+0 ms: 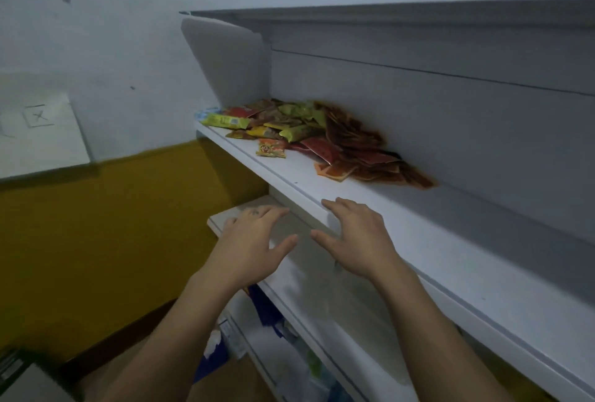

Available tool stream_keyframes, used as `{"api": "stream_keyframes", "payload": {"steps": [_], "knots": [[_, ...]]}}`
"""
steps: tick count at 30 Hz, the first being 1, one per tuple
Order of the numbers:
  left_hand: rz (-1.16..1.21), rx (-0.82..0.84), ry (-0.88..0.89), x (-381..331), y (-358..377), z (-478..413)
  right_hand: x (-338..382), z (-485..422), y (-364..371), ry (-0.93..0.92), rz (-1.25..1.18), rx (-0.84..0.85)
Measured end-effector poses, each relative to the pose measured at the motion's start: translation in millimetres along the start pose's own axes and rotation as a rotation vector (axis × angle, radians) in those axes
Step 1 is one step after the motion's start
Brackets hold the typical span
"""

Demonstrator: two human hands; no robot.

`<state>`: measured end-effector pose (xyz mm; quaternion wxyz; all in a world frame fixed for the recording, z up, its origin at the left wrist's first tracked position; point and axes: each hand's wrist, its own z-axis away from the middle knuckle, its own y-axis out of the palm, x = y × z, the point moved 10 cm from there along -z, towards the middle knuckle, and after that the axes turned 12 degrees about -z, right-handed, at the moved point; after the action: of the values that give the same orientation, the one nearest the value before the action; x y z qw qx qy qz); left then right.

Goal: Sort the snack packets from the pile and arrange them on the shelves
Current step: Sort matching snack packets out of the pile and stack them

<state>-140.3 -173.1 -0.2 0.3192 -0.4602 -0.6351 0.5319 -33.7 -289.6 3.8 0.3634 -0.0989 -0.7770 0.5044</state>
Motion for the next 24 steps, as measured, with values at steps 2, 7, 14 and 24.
{"api": "stream_keyframes", "payload": {"steps": [2, 7, 14, 24], "knots": [[0.017, -0.003, 0.05, 15.4, 1.4, -26.1, 1.6, -24.7, 6.1, 0.037, 0.027, -0.016], [0.019, 0.006, 0.166, 37.5, 18.1, -85.2, -10.0, -64.4, 18.7, 0.165, 0.066, -0.053], [0.118, 0.016, 0.291, 13.2, 44.1, -147.8, -45.3, -103.5, 2.0, 0.281, 0.104, -0.08], [0.021, 0.031, 0.323, -19.0, 66.3, -238.8, -89.0, -201.3, -11.9, 0.275, 0.092, 0.059]]}}
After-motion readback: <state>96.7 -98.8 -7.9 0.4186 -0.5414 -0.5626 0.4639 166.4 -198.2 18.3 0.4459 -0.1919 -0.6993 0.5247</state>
